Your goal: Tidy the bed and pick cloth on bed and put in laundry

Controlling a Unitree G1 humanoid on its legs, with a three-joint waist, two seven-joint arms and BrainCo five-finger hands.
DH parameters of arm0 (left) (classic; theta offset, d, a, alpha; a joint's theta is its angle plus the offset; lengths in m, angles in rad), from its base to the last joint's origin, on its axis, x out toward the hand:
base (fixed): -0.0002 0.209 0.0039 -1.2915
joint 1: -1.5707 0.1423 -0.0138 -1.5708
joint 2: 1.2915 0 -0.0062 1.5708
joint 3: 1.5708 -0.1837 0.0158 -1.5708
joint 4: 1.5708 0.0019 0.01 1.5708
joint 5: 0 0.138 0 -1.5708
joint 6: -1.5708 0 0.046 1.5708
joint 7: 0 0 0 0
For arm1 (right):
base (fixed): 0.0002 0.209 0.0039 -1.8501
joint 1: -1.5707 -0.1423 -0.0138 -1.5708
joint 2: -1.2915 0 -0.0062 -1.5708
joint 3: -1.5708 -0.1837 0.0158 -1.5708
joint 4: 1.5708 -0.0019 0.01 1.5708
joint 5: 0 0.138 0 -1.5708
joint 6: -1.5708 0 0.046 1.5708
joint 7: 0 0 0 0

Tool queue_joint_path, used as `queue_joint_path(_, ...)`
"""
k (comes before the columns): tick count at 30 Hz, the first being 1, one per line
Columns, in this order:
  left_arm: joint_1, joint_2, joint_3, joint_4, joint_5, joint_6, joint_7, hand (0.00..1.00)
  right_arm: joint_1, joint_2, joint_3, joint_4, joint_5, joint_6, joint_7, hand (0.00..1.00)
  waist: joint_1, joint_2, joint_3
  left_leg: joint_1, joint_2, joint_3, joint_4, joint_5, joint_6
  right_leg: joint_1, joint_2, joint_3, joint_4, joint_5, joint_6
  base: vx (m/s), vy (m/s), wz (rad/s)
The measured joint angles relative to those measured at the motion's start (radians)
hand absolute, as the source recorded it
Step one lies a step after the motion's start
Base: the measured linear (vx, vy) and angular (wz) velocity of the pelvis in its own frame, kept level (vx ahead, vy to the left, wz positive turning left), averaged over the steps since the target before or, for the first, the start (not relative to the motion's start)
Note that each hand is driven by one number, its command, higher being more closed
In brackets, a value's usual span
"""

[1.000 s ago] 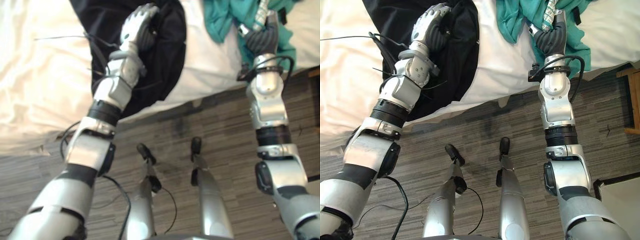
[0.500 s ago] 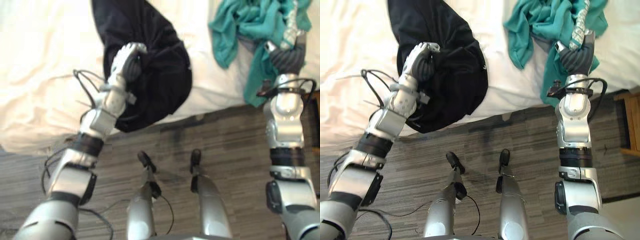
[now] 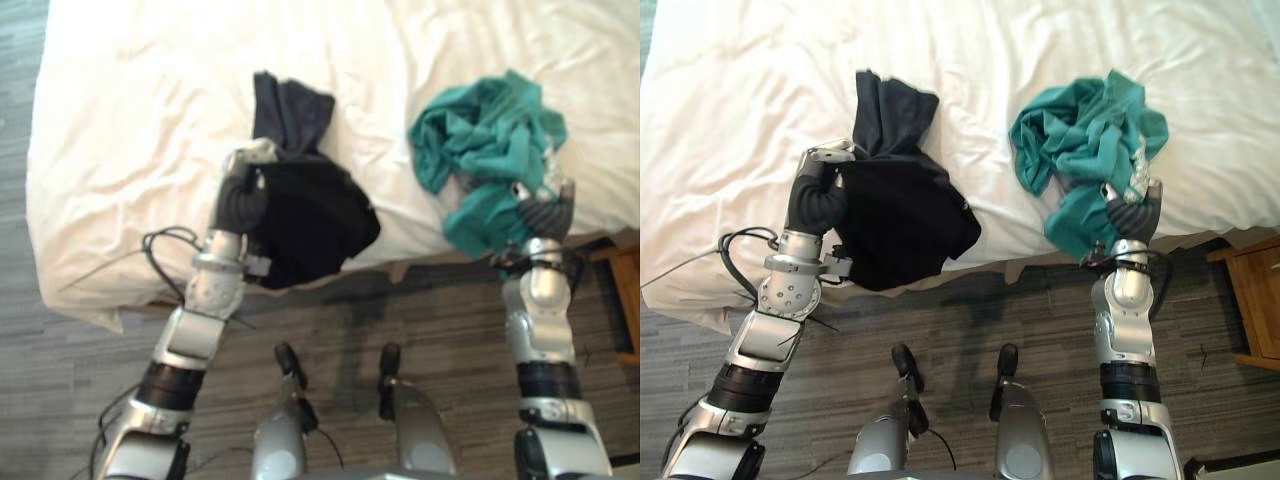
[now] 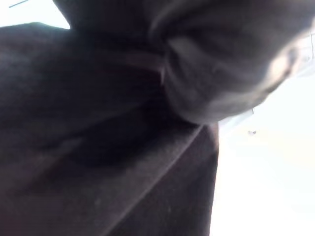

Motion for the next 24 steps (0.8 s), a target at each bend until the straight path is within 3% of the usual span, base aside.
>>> queue_joint_path(3, 0.063, -0.046, 0.099, -0.008, -0.089, -0.002, -0.017, 1.0, 0.086, 0.051, -0.034, -0.003, 0.016, -0.001, 0.025, 1.0, -0.005, -0.007, -0.019, 0.051, -0.002, -0.018, 0.0, -0.018, 0.007, 0.07, 0.006, 0.006, -0.06, 0.03, 0.007, 0.0, 0.018, -0.09)
queue_joint_path(6, 0.154, -0.079, 0.148, -0.042, -0.107, -0.016, -0.031, 1.0, 0.167, 0.086, -0.055, -0.022, 0.017, -0.001, 0.044, 1.0, -0.003, 0.001, -0.07, 0.084, 0.003, -0.022, -0.001, -0.086, 0.019, 0.107, 0.019, 0.013, -0.101, 0.047, 0.02, 0.01, 0.052, -0.17)
queue_joint_path(8, 0.186, -0.11, 0.179, -0.049, -0.145, -0.018, -0.052, 1.0, 0.239, 0.128, -0.073, -0.083, 0.018, -0.002, 0.061, 1.0, -0.006, -0.011, -0.081, 0.104, -0.009, -0.028, -0.006, -0.105, 0.017, 0.144, 0.012, 0.014, -0.135, 0.058, 0.024, 0.0, 0.041, 0.05)
queue_joint_path(13, 0.331, -0.202, 0.222, -0.139, -0.281, -0.019, -0.084, 1.0, 0.363, 0.194, -0.074, -0.192, 0.05, -0.006, 0.109, 1.0, -0.014, -0.018, -0.122, 0.141, -0.023, -0.041, -0.006, -0.117, 0.014, 0.205, 0.001, 0.01, -0.168, 0.066, 0.033, 0.03, 0.025, 0.1)
queue_joint_path(17, 0.453, -0.276, 0.198, -0.216, -0.32, -0.021, -0.121, 1.0, 0.454, 0.258, -0.05, -0.236, 0.053, -0.007, 0.14, 1.0, -0.017, -0.02, -0.142, 0.171, -0.026, -0.057, -0.006, -0.118, 0.013, 0.254, 0.0, -0.009, -0.184, 0.067, 0.04, 0.08, -0.008, 0.16)
queue_joint_path(19, 0.559, -0.329, 0.143, -0.253, -0.342, -0.021, -0.151, 1.0, 0.513, 0.296, 0.006, -0.251, 0.048, -0.007, 0.158, 1.0, -0.027, -0.019, -0.164, 0.174, -0.025, -0.079, -0.006, -0.119, 0.013, 0.272, 0.001, -0.033, -0.183, 0.059, 0.039, 0.07, -0.013, 0.28)
queue_joint_path(24, 0.732, -0.405, 0.056, -0.251, -0.413, -0.001, -0.193, 1.0, 0.604, 0.345, 0.186, -0.247, 0.046, -0.005, 0.189, 1.0, -0.015, -0.019, -0.167, 0.206, -0.023, -0.093, -0.006, -0.124, 0.01, 0.313, 0.003, -0.046, -0.183, 0.044, 0.048, 0.03, -0.003, 0.09)
